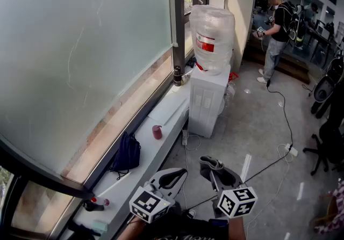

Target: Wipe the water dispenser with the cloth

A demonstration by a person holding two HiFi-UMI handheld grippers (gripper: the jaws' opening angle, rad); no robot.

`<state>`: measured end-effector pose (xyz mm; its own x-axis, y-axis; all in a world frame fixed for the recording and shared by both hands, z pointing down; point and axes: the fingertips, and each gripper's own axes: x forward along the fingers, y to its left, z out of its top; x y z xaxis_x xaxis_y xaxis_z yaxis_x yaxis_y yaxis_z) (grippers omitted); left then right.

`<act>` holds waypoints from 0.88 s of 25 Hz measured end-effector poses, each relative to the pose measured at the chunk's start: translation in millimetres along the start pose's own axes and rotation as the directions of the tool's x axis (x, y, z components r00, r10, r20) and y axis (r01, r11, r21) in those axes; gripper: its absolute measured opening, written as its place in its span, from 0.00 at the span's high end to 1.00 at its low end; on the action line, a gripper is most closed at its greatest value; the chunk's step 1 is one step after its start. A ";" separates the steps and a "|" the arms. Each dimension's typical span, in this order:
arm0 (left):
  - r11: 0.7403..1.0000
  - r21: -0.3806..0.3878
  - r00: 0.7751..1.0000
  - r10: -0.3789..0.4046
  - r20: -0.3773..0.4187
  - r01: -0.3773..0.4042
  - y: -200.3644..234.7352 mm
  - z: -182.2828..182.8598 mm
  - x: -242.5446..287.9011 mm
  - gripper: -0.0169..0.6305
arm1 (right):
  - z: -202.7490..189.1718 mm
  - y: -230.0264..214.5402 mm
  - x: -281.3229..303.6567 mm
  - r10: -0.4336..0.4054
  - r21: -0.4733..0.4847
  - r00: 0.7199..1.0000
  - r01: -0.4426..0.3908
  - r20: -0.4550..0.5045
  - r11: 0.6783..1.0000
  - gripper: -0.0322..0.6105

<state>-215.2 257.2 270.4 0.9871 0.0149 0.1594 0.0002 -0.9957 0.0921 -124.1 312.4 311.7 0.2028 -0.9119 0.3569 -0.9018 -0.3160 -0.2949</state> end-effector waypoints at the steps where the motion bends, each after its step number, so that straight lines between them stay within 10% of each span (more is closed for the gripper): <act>1: 1.000 -0.003 1.000 0.002 -0.003 -0.002 -0.6 -1.3 1.1 0.94 | -1.3 -2.6 -1.3 -0.003 0.003 1.000 0.003 -0.001 1.000 0.79; 22: 0.998 0.044 0.995 -0.048 -0.091 0.052 -4.2 -0.2 67.3 0.94 | -2.6 -77.2 -6.1 -0.070 0.127 0.997 0.065 0.035 0.990 0.79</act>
<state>-148.8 262.3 281.0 0.9674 0.0708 0.2433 0.0586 -0.9967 0.0569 -56.7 343.1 334.6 0.2786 -0.8960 0.3458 -0.8308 -0.4055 -0.3813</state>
